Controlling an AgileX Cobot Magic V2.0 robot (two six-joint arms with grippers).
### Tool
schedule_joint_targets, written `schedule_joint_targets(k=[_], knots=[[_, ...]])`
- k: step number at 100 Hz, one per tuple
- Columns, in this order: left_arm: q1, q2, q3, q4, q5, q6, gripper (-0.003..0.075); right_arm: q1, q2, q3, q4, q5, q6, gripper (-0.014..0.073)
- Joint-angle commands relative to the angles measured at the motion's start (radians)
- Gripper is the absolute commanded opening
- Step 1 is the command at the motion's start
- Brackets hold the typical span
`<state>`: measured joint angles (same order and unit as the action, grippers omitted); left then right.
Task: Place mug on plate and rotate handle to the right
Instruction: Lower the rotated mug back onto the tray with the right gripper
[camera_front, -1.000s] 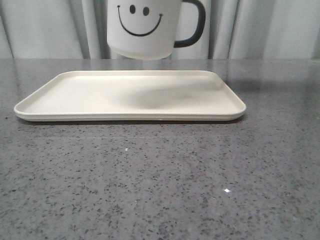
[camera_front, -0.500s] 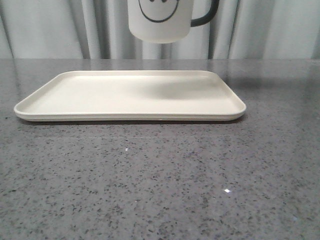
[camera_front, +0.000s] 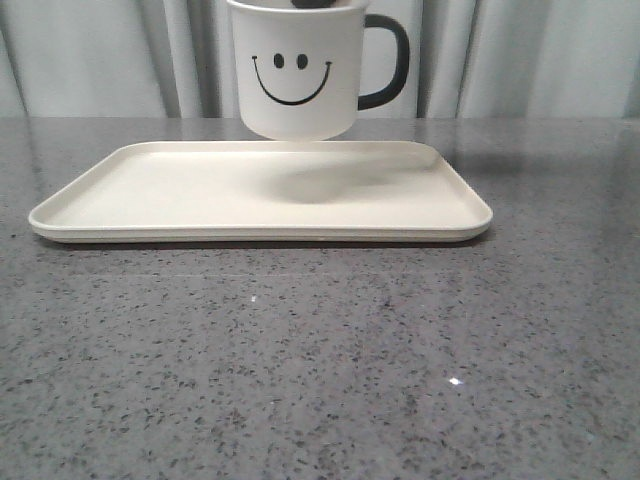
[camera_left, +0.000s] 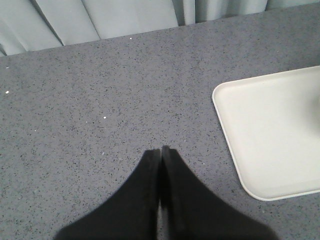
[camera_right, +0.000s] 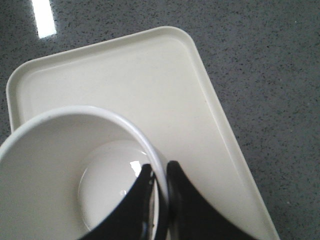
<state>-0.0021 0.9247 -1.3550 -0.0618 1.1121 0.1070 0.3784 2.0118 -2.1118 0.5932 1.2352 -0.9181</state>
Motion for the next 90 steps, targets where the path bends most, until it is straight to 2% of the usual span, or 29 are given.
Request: schedule_joint_targets(k=[1, 33, 90], knots=[[0.0, -0.007, -0.022, -0.01, -0.063, -0.007, -0.002, 0.0, -0.031, -0.031, 0.047, -0.043, 0.009, -0.0066], [0.0, -0.007, -0.022, -0.01, -0.063, -0.007, -0.002, 0.0, -0.014, -0.031, 0.093, -0.092, 0.01, -0.0069], [0.0, -0.007, -0.022, -0.01, -0.063, -0.007, -0.002, 0.02, 0.004, -0.031, 0.09, -0.012, 0.009, -0.0069]])
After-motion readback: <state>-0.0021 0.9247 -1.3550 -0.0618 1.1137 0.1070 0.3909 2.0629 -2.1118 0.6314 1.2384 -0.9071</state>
